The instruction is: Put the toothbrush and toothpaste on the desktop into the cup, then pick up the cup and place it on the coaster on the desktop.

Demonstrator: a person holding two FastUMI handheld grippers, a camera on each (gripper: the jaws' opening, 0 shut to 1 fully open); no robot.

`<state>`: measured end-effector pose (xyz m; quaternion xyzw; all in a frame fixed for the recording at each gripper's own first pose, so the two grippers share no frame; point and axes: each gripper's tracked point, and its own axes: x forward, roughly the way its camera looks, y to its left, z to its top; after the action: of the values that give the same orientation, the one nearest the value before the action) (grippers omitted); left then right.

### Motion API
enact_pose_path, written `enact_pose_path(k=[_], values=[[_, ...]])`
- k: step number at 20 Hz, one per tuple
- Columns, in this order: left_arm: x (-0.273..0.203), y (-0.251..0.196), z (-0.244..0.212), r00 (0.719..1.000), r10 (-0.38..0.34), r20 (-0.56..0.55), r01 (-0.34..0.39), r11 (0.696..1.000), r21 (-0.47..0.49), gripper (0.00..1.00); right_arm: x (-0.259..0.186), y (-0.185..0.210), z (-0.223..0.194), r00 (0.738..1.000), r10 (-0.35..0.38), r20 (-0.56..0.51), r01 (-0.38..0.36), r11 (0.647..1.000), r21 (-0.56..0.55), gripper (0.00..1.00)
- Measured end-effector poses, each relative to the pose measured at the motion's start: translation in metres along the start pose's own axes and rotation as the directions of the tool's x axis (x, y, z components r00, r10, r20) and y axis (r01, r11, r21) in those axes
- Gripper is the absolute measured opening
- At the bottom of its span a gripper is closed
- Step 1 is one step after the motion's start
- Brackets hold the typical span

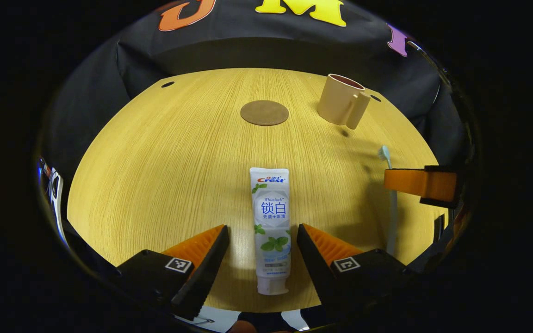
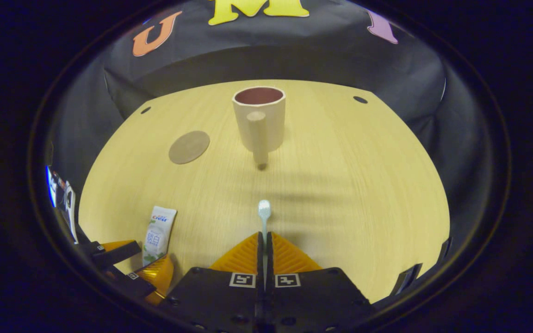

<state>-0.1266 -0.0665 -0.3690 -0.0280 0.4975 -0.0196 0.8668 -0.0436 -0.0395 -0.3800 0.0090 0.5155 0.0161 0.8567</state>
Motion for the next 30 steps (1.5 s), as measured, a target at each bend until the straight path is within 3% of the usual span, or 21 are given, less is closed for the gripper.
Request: enact_pose_path(k=[6,7,8,10,12,13,14,15,16,17,18,19,30], values=[[0.002,-0.001,0.004,1.000,0.003,0.025,-0.003,1.000,-0.019,0.74,-0.013,-0.011,0.011,0.998,-0.014,0.057,0.014,1.000,-0.008,0.01],[0.001,-0.002,0.004,1.000,-0.003,0.031,0.003,1.000,-0.023,0.80,-0.014,-0.012,0.012,0.998,-0.017,0.063,0.017,1.000,-0.012,0.01],[0.001,-0.005,0.005,0.999,-0.009,0.033,0.010,1.000,-0.029,0.65,-0.014,-0.014,0.011,0.998,-0.017,0.067,0.018,1.000,-0.011,0.01],[0.003,-0.006,0.005,1.000,-0.006,0.030,0.007,1.000,-0.028,0.51,-0.017,-0.015,0.013,0.997,-0.015,0.074,0.015,1.000,-0.007,0.03],[0.002,-0.006,0.006,1.000,-0.006,0.026,0.007,0.999,-0.033,0.48,-0.020,-0.016,0.017,0.996,-0.014,0.083,0.015,1.000,-0.015,0.03],[0.001,-0.006,0.007,1.000,-0.007,0.026,0.008,0.999,-0.042,0.54,-0.021,-0.017,0.019,0.996,-0.013,0.090,0.015,1.000,-0.021,0.01],[-0.001,-0.007,0.009,0.999,-0.015,0.030,0.017,0.999,-0.046,0.46,-0.024,-0.018,0.022,0.995,-0.012,0.098,0.015,0.999,-0.030,0.01],[-0.003,-0.009,0.014,0.999,-0.024,0.041,0.026,0.999,-0.037,0.51,-0.026,-0.018,0.026,0.994,-0.008,0.110,0.012,0.999,-0.036,0.01],[-0.006,-0.009,0.019,0.998,-0.032,0.059,0.033,0.999,-0.023,0.42,-0.029,-0.018,0.029,0.993,-0.003,0.120,0.008,0.999,-0.041,0.01],[-0.011,-0.010,0.026,0.996,-0.038,0.081,0.039,0.999,-0.012,0.48,-0.032,-0.017,0.033,0.991,0.003,0.130,0.002,0.999,-0.041,0.01],[-0.015,-0.010,0.033,0.994,-0.043,0.103,0.044,0.999,-0.008,0.40,-0.035,-0.015,0.038,0.990,0.010,0.141,-0.005,0.999,-0.038,0.01],[-0.020,-0.011,0.040,0.991,-0.050,0.125,0.052,0.999,-0.010,0.39,-0.038,-0.014,0.044,0.988,0.014,0.154,-0.008,0.999,-0.038,0.01],[-0.076,0.004,0.136,0.917,-0.050,0.395,0.075,0.996,-0.048,0.39,-0.075,-0.009,0.156,0.933,0.060,0.354,-0.050,0.998,-0.037,0.01]])
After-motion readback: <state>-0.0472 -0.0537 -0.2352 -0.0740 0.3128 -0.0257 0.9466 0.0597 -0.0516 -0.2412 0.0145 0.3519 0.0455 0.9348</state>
